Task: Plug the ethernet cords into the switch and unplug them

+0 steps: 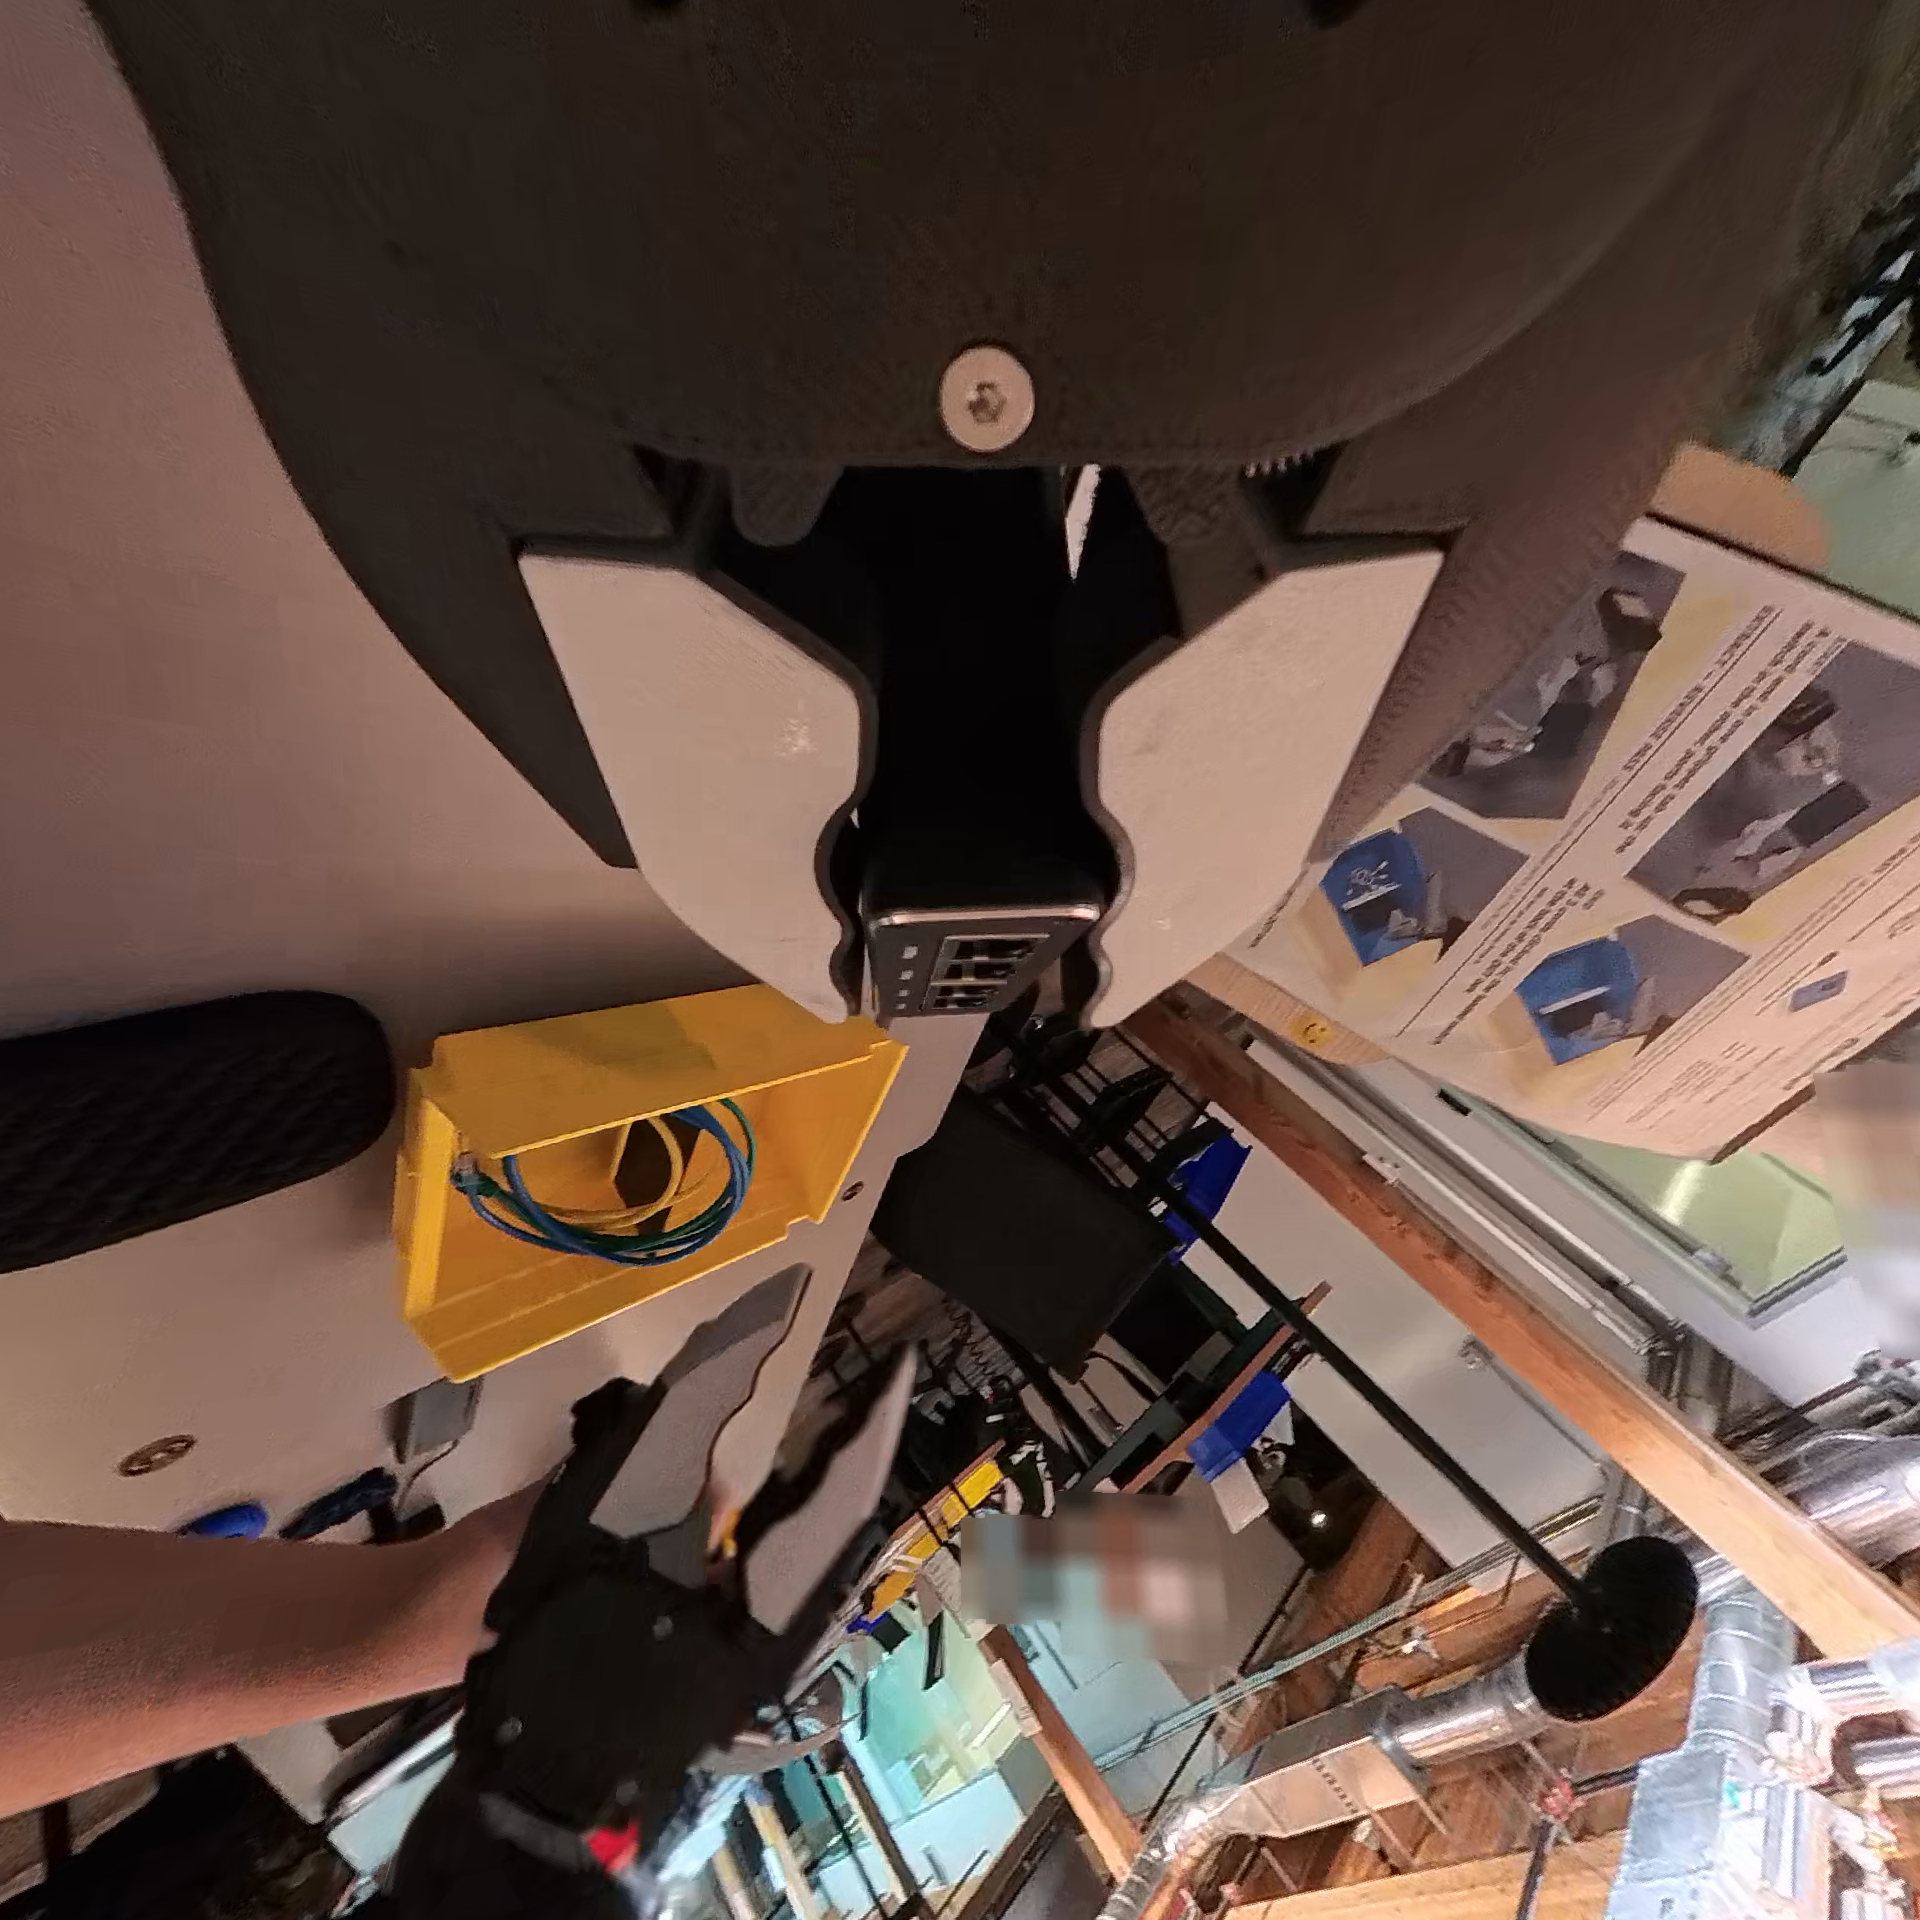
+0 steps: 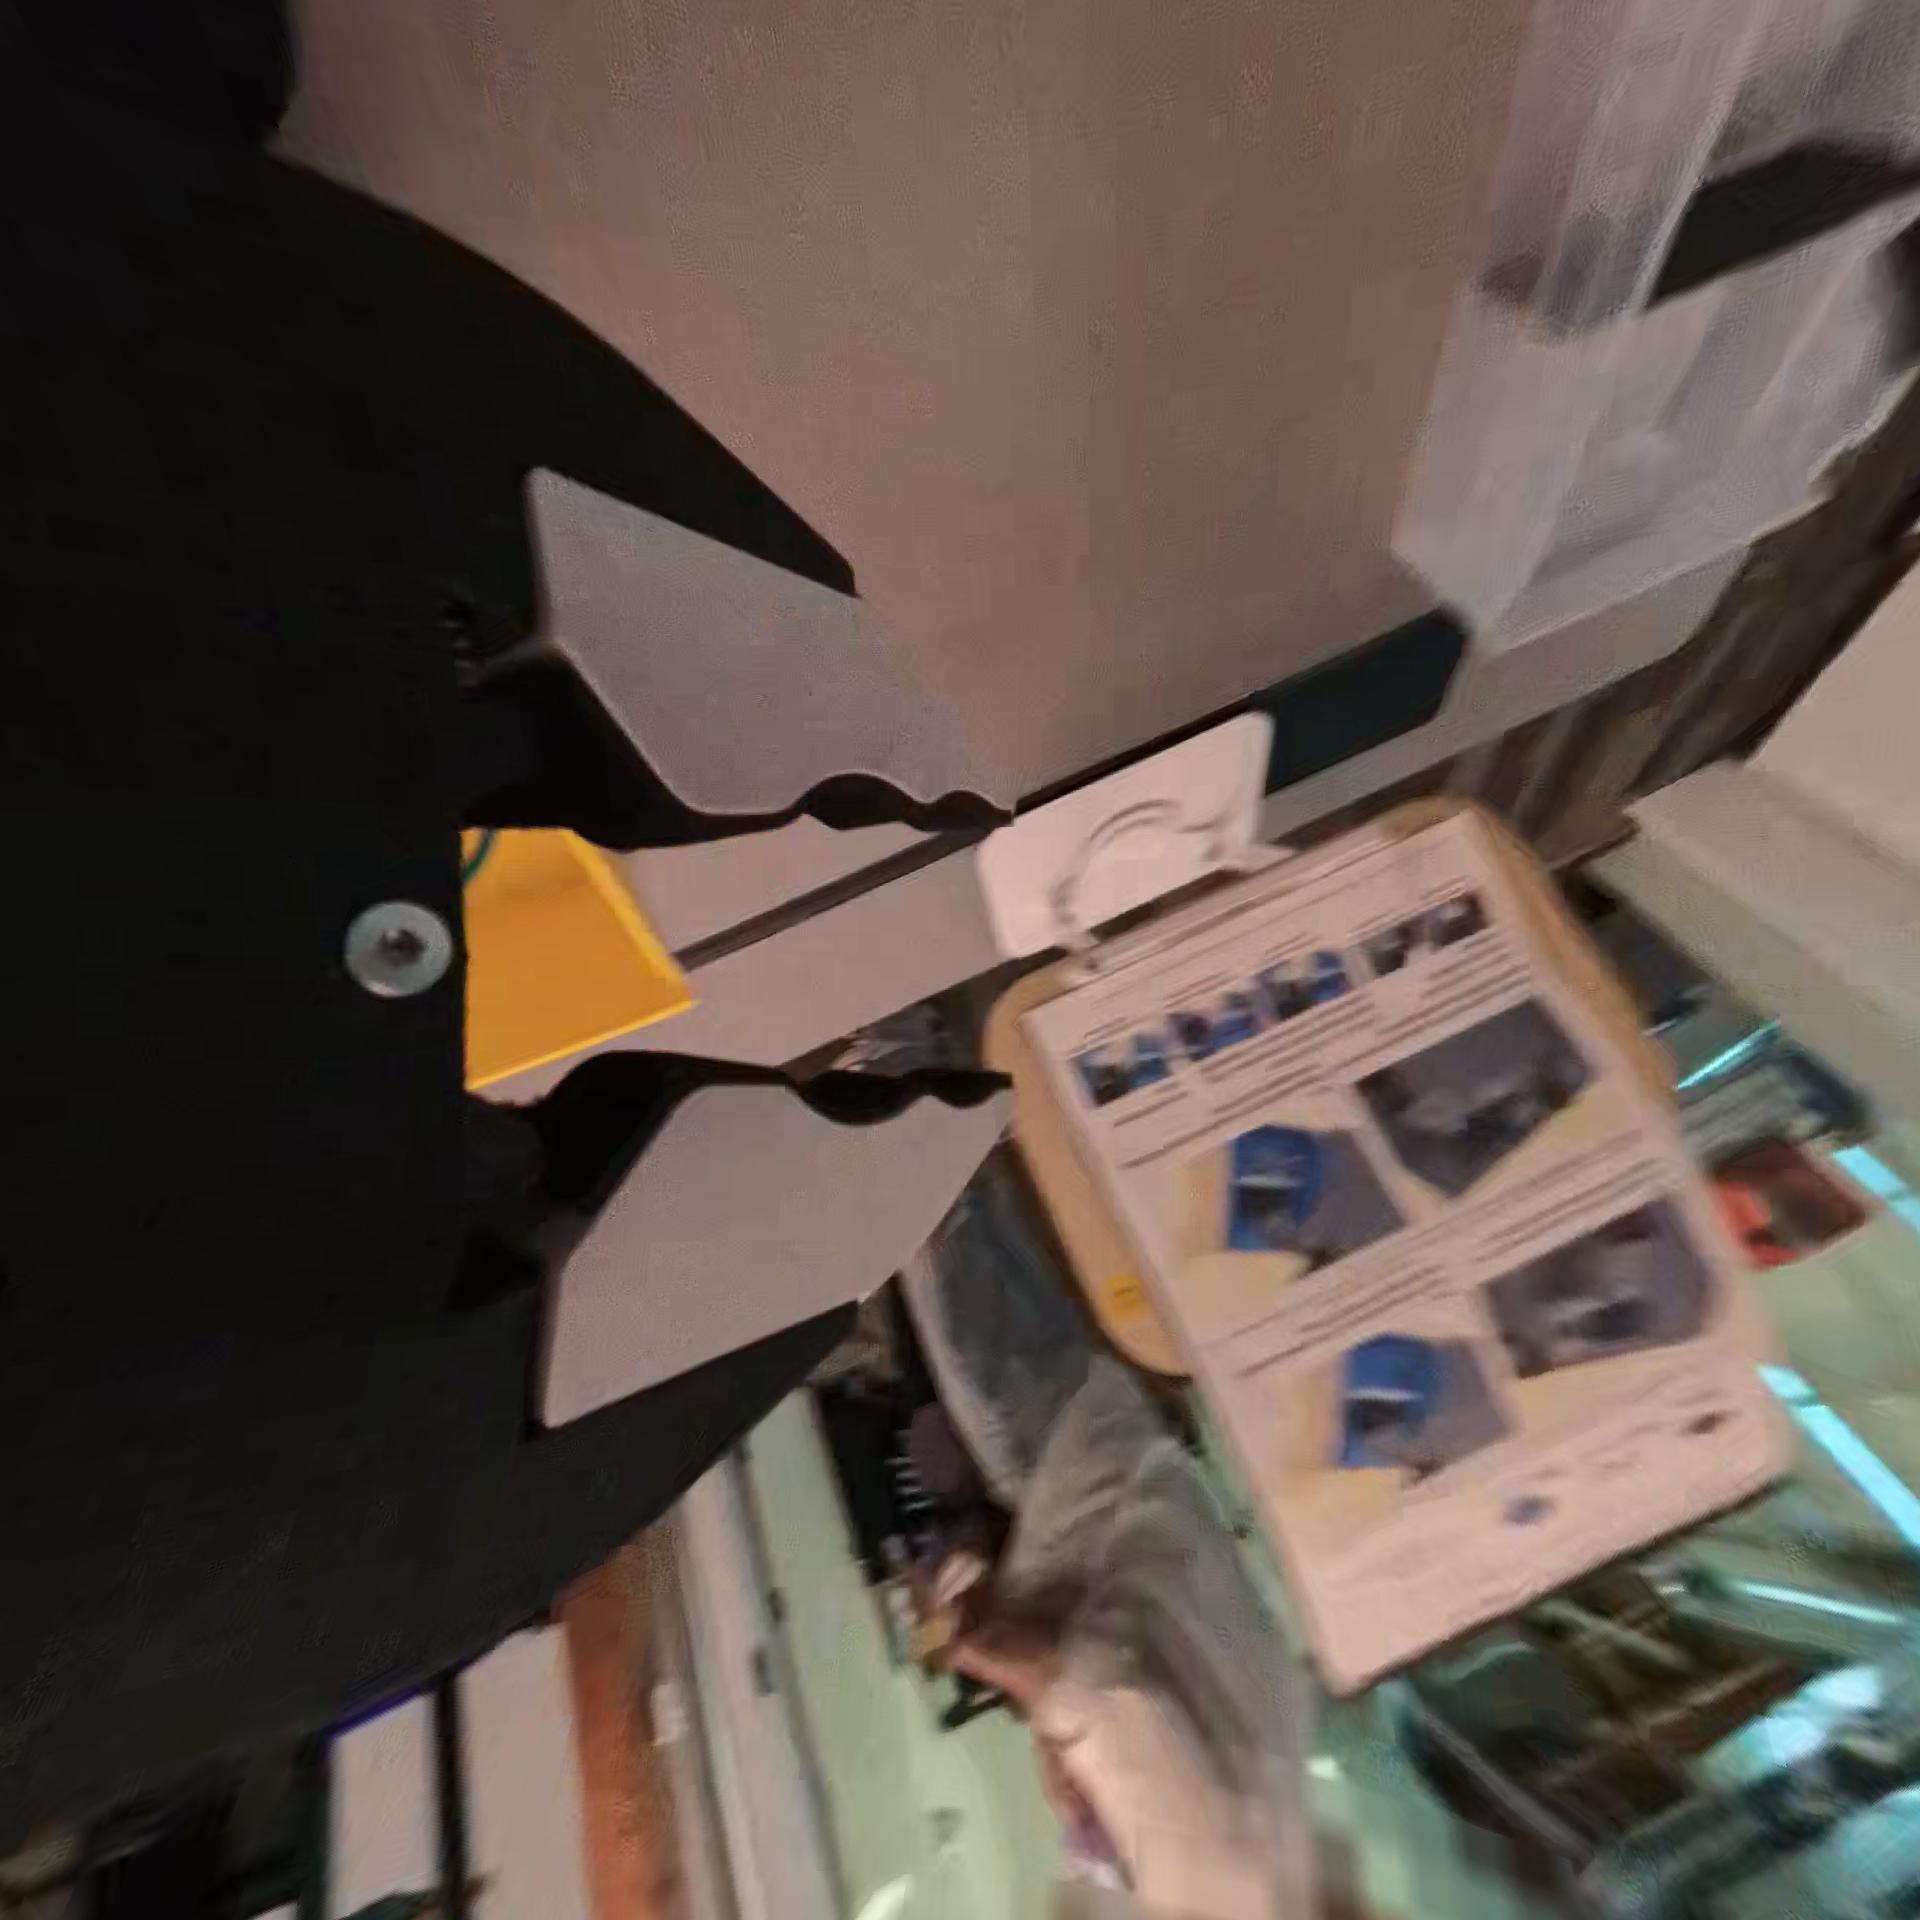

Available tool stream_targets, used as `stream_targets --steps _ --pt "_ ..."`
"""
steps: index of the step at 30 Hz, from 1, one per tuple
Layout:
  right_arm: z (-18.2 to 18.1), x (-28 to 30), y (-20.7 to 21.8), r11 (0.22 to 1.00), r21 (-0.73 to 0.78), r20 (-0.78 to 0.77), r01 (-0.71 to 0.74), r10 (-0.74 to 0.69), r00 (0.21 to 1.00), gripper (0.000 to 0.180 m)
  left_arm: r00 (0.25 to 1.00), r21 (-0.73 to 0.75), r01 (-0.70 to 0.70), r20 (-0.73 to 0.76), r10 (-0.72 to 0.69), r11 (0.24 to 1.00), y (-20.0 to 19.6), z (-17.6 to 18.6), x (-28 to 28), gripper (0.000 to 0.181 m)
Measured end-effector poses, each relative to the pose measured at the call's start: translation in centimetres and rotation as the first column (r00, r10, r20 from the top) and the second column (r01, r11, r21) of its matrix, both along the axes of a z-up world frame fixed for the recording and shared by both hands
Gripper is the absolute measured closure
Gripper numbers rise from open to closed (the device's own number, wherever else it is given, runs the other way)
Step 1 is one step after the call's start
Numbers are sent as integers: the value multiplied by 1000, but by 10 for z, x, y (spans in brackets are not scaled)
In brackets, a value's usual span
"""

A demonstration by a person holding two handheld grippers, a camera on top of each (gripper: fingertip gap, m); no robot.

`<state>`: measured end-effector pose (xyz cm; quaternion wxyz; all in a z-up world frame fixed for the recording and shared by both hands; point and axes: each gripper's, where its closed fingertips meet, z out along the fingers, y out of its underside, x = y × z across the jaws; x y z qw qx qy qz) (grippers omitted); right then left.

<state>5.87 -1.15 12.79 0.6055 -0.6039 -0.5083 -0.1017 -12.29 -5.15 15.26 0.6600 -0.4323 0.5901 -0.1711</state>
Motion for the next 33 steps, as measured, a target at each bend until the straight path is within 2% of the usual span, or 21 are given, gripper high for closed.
stream_targets --steps 2,4,6,11,12,14,15,17,18,20,22,25,28,31,33 --pt "10 -67 -24 983 14 14 -182 182 983 134 999 -3 40 -11 -40 999 -7 -3 5 144" --pt "8 -113 -41 949 -39 -22 -312 311 950 127 997 -17 72 -8 -73 997 -13 -4 9 144" --pt "4 -141 -45 920 -93 -94 -381 373 923 116 994 -29 107 2 -107 994 -20 -3 11 144" --pt "-5 -182 -51 830 -130 -339 -542 477 811 114 979 -75 202 36 -199 977 -34 0 15 145" --pt "-8 -188 -51 818 -134 -367 -559 483 795 116 975 -87 222 40 -219 971 -38 0 16 145" --pt "-11 -196 -54 799 -114 -376 -591 516 770 140 964 -106 264 54 -260 959 -44 0 18 144" --pt "-10 -196 -57 798 -106 -374 -594 521 767 144 962 -107 272 68 -266 956 -44 2 16 141" --pt "-9 -179 -50 866 -78 -283 -494 456 844 145 971 -98 213 133 -199 972 -34 14 6 123" --pt "-6 -158 -38 913 -47 -204 -406 389 898 146 972 -93 189 162 -172 978 -29 20 -2 119" --pt "6 -86 1 989 -10 -99 -147 146 984 145 973 -93 130 202 -109 987 -18 30 -19 118" --pt "8 4 39 992 -36 -30 124 -125 992 145 973 -102 87 221 -63 991 -10 36 -34 118" --pt "-41 111 73 902 -252 144 350 -323 935 145 970 -124 84 236 -52 989 -7 40 -46 120" --pt "-108 171 81 761 -474 302 444 -334 893 146 967 -124 90 250 -57 988 -6 42 -49 122" --pt "-154 209 90 645 -559 426 521 -316 848 146 975 -133 64 219 -34 989 0 36 -48 122" --pt "-178 221 96 593 -620 442 514 -277 853 146 980 -138 43 200 -15 990 4 32 -46 122"
